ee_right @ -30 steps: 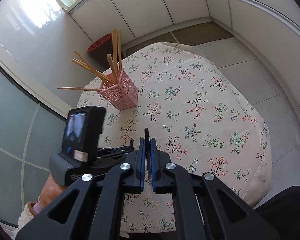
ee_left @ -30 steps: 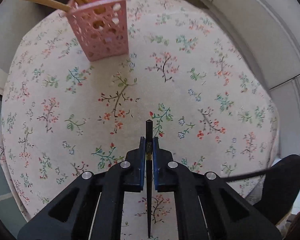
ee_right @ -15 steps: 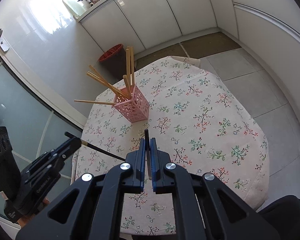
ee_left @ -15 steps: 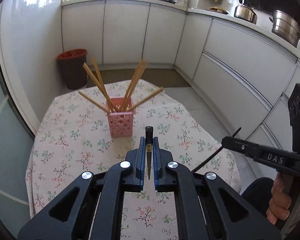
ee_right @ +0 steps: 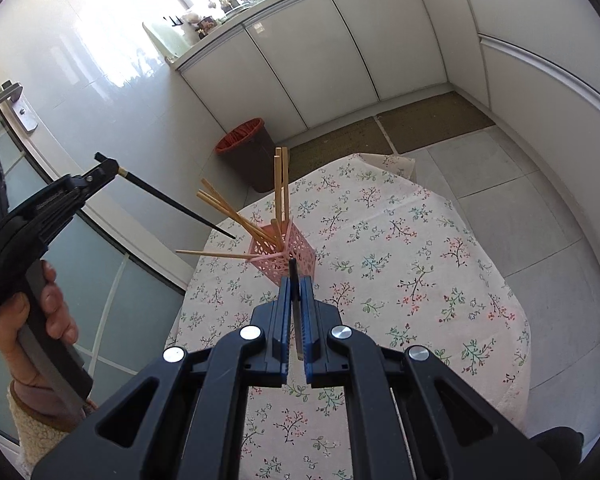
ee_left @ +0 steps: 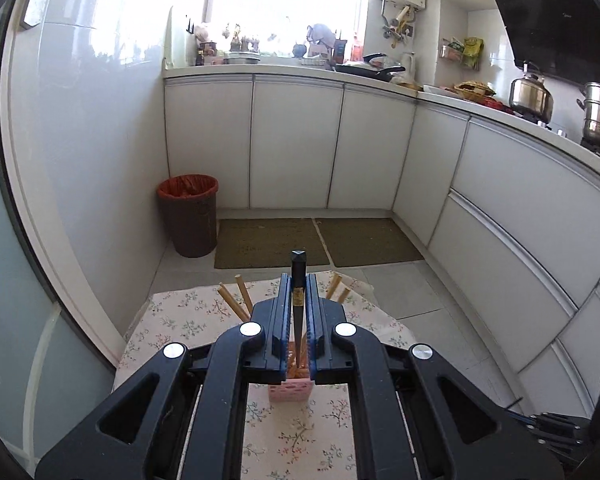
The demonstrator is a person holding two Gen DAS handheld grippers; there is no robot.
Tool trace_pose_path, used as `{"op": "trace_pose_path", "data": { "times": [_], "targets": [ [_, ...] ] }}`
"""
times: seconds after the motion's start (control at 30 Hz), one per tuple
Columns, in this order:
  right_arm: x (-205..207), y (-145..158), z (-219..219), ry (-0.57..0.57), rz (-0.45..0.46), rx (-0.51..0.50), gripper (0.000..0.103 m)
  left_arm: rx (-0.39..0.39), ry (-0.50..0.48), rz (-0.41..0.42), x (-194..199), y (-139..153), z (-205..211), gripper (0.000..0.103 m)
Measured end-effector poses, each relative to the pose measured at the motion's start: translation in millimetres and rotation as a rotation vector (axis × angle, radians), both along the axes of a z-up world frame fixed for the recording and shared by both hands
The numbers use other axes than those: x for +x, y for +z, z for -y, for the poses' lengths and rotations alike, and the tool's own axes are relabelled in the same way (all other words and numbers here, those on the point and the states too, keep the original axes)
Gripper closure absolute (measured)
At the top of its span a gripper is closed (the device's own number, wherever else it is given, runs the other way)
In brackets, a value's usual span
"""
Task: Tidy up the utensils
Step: 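Open the left tool while the right tool opens, dropping black chopsticks into the cup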
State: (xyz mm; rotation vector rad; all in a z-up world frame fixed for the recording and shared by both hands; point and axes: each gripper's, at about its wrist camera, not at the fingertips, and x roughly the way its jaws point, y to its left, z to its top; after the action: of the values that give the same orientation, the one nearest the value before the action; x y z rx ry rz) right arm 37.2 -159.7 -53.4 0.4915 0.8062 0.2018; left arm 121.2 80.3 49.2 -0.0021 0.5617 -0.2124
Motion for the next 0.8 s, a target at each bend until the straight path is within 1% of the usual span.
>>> {"op": "trace_pose_path", "data": {
  "times": [0.1,0.23,0.3,0.37,0.4,0.43,0.57,0.7,0.8],
  "targets": [
    [7.9,1.7,0.3,0.004,0.007,-0.008,0.098,0.012,0.031,-0.036,23.9,-17.9,2.9,0.097],
    [19.1,-2.6,-1.1,0.006,-0.005,-0.013,0.098,-0.003,0.049,-0.11,51.2,-54.7,2.1,0.097],
    [22.6,-5.9,-3.4,0.008,-0.013,-0.016,0.098,0.01,0.058,-0.146,59.5,-72.7,1.5,0.096],
    [25.5,-6.9,-6.4,0.011,-0.015,-0.023,0.098,-0.005,0.051,-0.162,59.9,-82.1,-1.8,0.088],
    [26.9,-6.7,-7.5,0.013,-0.014,-0.026,0.098,-0.026,0.05,-0.155,56.7,-82.2,-5.5,0.081],
    [28.1,-6.2,-8.7,0.015,-0.011,-0.028,0.098,-0.047,0.059,-0.14,53.1,-79.4,-10.0,0.077],
    [32.4,1.9,-15.6,0.024,0.009,-0.025,0.098,-0.13,0.111,-0.082,35.9,-58.3,-30.7,0.077],
    [41.1,23.0,-26.8,0.03,0.061,-0.027,0.098,-0.147,0.197,-0.013,9.5,-32.9,-52.3,0.073],
    [50.8,46.7,-36.8,0.027,0.123,-0.035,0.098,-0.167,0.264,0.028,-14.0,-24.4,-70.2,0.062]
  ]
}}
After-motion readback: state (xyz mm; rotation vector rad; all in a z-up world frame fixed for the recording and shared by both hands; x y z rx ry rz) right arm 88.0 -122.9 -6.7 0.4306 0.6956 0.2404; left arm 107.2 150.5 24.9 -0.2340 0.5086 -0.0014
